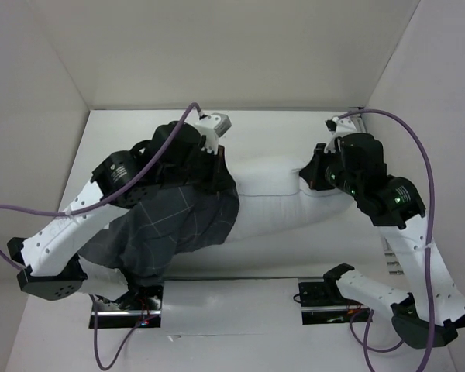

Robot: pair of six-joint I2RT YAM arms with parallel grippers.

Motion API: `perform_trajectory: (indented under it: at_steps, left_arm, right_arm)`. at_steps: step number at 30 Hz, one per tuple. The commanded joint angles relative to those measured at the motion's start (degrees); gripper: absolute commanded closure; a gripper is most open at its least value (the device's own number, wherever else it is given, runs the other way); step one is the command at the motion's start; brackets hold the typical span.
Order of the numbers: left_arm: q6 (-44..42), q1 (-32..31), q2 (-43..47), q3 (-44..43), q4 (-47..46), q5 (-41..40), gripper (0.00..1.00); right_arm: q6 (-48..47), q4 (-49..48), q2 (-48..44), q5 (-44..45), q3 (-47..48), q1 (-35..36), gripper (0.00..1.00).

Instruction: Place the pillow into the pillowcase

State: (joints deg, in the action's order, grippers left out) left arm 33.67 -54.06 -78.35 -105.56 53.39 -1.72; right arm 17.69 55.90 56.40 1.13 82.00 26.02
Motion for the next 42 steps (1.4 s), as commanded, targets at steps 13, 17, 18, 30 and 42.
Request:
perform_trajectory:
  at_steps: [13, 17, 18, 30, 42]
  left_arm:
    - [-10.28, 25.32, -38.1, -33.18, 1.34, 8.58, 0.18]
    - [-13.89, 23.92, -30.49, -30.71, -5.54, -0.37, 0.0]
    - [-13.9, 23.92, -28.29, -28.67, -7.31, -2.39, 0.0]
    - [-13.72, 24.88, -17.89, -2.83, -7.68, -17.61, 0.03]
    - [-9.32, 24.36, -20.35, 4.66, -9.09, -30.98, 0.12]
  right_arm:
    - [-1.08, -18.36, 37.0, -3.33, 12.91, -6.59, 0.24]
    - [-0.03, -18.19, 46.42, 1.59, 25.29, -12.56, 0.01]
    - [0.58, -17.24, 48.0, 3.6, 29.41, -14.57, 0.01]
    - [0.31, -20.83, 32.39, 1.18, 11.92, -26.9, 0.01]
    - [0.85, -22.5, 22.89, -10.62, -9.65, -27.43, 0.01]
